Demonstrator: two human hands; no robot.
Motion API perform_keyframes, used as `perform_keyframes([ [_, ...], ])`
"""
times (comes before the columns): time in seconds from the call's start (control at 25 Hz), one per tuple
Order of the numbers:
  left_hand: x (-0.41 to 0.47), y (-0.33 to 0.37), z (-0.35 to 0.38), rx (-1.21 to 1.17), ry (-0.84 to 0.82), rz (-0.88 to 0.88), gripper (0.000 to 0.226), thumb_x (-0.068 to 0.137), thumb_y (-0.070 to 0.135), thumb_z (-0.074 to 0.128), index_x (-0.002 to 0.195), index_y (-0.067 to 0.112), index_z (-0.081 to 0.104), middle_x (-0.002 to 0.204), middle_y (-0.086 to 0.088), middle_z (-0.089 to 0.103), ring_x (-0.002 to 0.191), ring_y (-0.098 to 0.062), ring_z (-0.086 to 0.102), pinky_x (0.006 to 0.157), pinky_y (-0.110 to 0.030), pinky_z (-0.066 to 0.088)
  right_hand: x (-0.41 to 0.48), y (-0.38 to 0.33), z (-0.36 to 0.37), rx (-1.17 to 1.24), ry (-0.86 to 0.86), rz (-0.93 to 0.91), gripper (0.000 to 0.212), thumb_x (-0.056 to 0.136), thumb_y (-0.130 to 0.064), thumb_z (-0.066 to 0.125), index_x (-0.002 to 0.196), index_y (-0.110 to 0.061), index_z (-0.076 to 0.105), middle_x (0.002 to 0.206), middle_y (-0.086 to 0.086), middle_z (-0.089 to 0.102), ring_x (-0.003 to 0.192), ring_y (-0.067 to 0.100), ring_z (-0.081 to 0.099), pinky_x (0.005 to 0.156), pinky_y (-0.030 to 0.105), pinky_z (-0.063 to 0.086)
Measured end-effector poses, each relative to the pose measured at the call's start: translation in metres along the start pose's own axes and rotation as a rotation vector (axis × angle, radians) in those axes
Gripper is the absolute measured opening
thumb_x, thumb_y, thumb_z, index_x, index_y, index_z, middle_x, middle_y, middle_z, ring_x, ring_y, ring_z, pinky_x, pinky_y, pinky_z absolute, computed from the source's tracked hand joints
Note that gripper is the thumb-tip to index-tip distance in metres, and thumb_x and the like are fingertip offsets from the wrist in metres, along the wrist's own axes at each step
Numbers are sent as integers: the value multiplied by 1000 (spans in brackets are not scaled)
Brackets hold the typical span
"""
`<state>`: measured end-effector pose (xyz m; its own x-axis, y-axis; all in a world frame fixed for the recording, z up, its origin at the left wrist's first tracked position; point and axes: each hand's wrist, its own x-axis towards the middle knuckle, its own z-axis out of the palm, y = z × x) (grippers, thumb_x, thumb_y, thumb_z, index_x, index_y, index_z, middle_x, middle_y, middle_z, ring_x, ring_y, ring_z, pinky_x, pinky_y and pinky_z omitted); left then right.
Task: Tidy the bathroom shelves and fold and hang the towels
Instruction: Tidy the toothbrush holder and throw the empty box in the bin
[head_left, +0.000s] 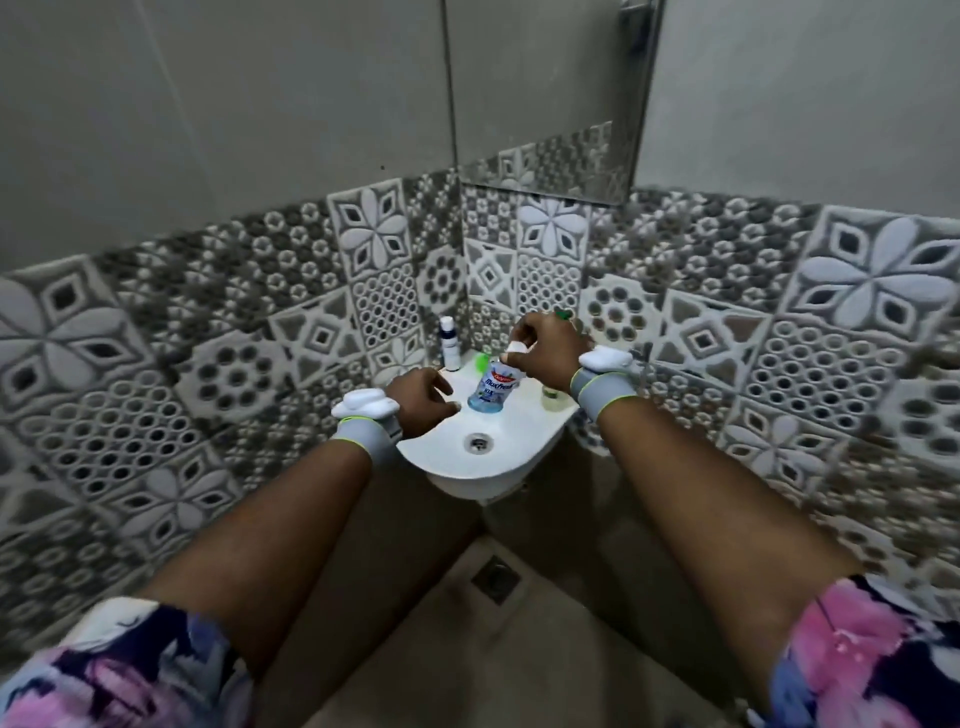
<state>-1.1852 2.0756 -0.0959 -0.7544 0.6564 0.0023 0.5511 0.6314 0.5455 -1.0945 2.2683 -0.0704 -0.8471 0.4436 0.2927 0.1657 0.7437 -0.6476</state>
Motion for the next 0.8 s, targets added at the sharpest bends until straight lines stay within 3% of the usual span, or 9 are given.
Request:
perform_keyframes([
  [0.12, 11, -27, -19, 29, 26, 28, 21, 87, 21, 67, 100, 5, 70, 100, -13, 72, 97, -29, 66, 81, -32, 47, 24, -13, 22, -64, -17, 11, 24, 79, -18, 75, 93, -3, 63, 94, 13, 63, 81, 21, 52, 72, 29, 42],
  [0.32, 57, -34, -38, 10, 47, 30, 25, 87, 23, 67, 105, 6, 69, 105, -11, 70, 101, -27, 64, 86, -31, 47, 79, -20, 47, -171, -20, 13, 29, 79, -20, 74, 98, -2, 63, 98, 16, 65, 83, 24, 54, 68, 26, 36],
  [0.44, 96, -37, -35, -3, 71, 57, 28, 85, 24, 67, 107, 7, 67, 105, -9, 70, 101, -26, 63, 85, -31, 47, 121, -11, 60, -204, -45, 13, 26, 78, -18, 73, 98, -3, 63, 100, 17, 65, 95, 31, 58, 71, 28, 40],
  [0.64, 166, -41, -26, -18, 49, 23, 27, 85, 23, 68, 107, 8, 63, 106, -10, 68, 101, -28, 62, 81, -29, 44, 196, 12, 71, -294, -46, 34, 21, 82, -10, 64, 99, 0, 64, 102, 20, 66, 97, 35, 61, 73, 32, 44],
  [0.72, 200, -43, -27, 29, 36, 10, 21, 86, 24, 65, 100, 7, 67, 104, -13, 69, 99, -30, 63, 81, -31, 46, 232, 23, 76, -355, -74, 38, 19, 84, -9, 61, 99, 2, 64, 102, 21, 66, 97, 36, 61, 74, 33, 46],
  [0.8, 229, -48, -26, 77, 12, -23, 18, 87, 28, 63, 80, 11, 65, 90, -13, 68, 88, -29, 63, 72, -31, 44, 261, 34, 84, -422, -115, 43, 18, 86, -7, 57, 100, 2, 64, 104, 21, 66, 98, 35, 62, 77, 34, 49],
])
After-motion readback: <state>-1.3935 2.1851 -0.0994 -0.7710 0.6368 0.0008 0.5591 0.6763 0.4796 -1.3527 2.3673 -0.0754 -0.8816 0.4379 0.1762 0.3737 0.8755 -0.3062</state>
